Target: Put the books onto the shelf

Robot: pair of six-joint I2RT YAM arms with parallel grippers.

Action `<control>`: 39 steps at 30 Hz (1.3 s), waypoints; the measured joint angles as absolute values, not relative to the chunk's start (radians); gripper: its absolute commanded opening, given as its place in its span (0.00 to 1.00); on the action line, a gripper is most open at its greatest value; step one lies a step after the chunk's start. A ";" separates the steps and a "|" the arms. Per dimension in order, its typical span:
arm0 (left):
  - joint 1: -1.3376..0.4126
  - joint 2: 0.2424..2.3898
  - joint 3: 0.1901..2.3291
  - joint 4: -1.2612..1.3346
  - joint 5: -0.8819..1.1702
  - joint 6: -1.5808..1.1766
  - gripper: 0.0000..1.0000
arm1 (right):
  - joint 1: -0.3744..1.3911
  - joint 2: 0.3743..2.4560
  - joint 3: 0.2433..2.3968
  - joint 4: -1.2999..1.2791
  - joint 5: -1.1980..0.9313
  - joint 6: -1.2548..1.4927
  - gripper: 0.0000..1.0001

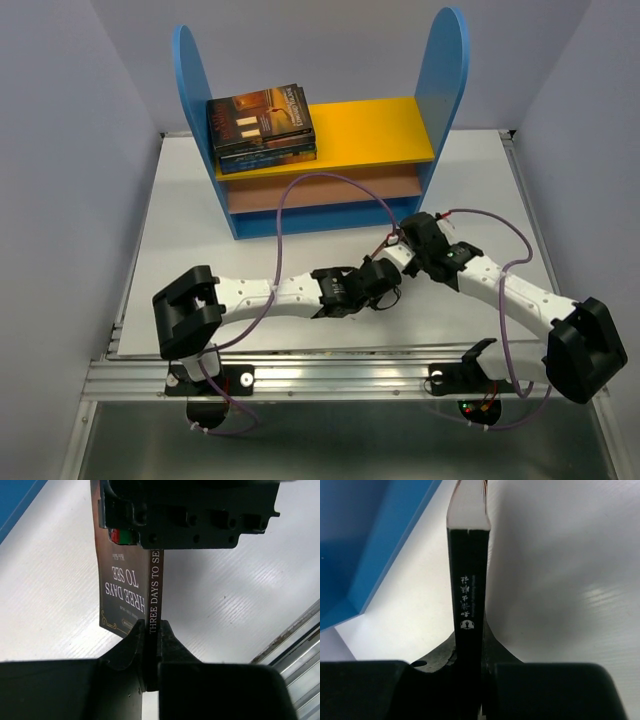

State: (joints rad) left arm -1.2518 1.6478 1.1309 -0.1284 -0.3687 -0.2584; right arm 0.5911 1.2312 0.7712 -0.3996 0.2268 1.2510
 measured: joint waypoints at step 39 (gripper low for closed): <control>-1.248 1.199 1.422 -0.056 -0.582 1.026 0.00 | 0.615 0.777 0.878 -1.018 0.749 1.294 1.00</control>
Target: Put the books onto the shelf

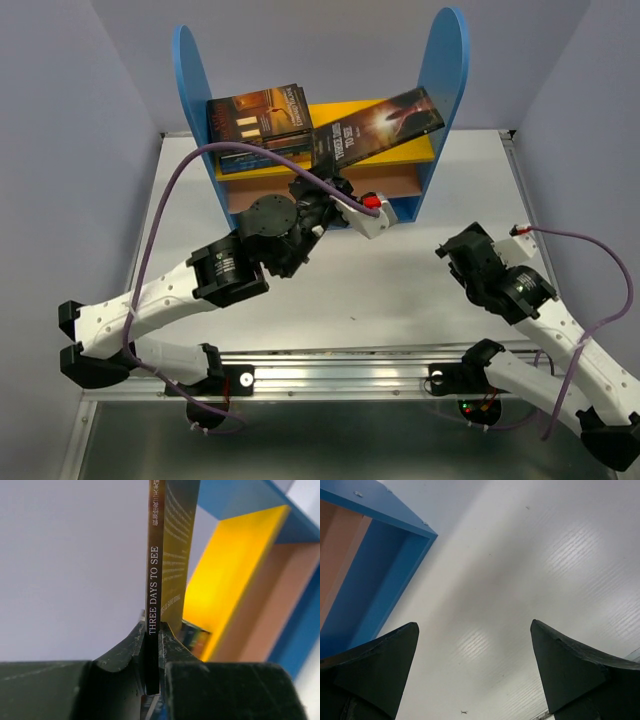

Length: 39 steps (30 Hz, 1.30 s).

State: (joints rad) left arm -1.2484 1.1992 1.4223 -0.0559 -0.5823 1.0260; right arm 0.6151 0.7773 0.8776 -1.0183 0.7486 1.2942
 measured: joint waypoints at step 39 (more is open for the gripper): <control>-0.520 1.246 1.413 -0.170 -0.250 1.548 0.00 | 0.615 1.010 0.855 -0.956 0.695 1.340 1.00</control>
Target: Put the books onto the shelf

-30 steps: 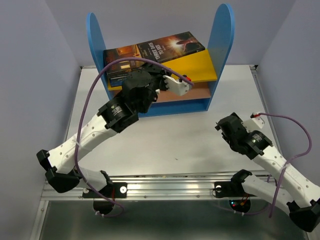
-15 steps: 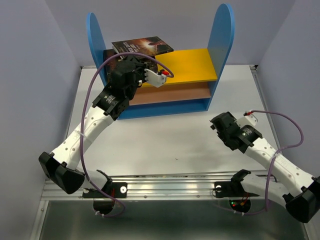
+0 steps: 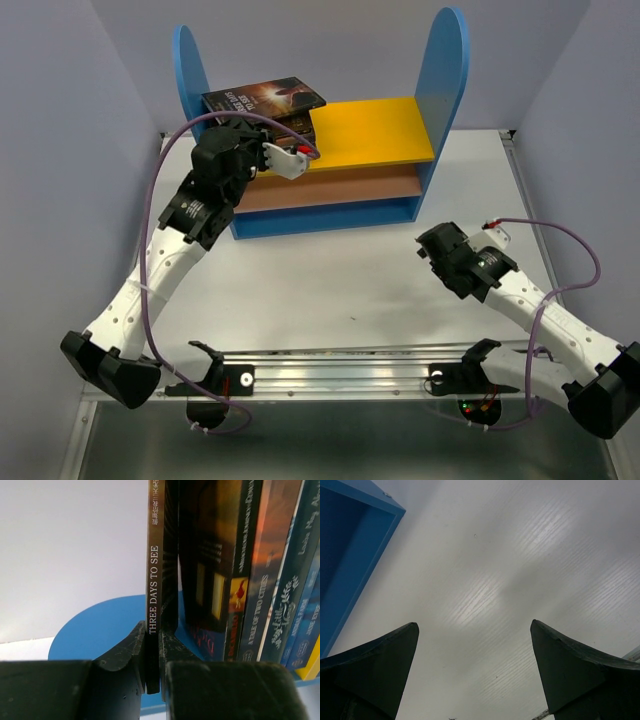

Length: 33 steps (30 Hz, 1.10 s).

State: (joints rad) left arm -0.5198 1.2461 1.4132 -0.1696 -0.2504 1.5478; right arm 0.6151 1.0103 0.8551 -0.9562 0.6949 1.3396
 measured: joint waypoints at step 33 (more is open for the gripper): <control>-0.487 1.196 1.460 -0.382 -0.182 1.430 0.92 | 0.615 1.043 0.860 -0.906 0.658 1.310 1.00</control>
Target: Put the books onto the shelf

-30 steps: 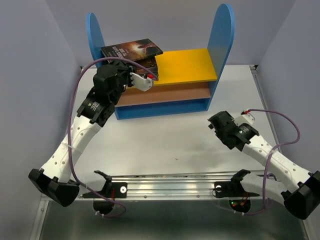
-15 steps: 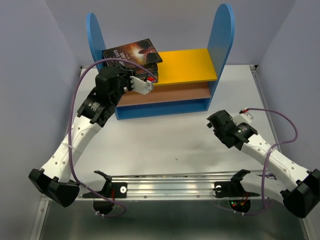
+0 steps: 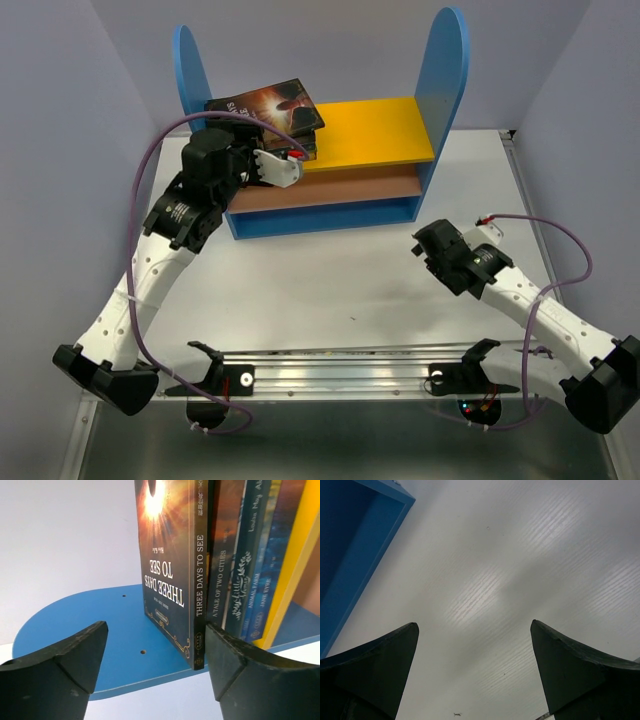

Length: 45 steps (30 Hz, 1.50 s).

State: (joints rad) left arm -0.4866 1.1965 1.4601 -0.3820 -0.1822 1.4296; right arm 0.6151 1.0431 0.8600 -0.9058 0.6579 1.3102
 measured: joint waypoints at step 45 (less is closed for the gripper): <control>-0.516 1.030 1.354 -0.053 0.209 -0.263 0.99 | 0.765 1.361 1.505 -0.468 0.398 0.390 1.00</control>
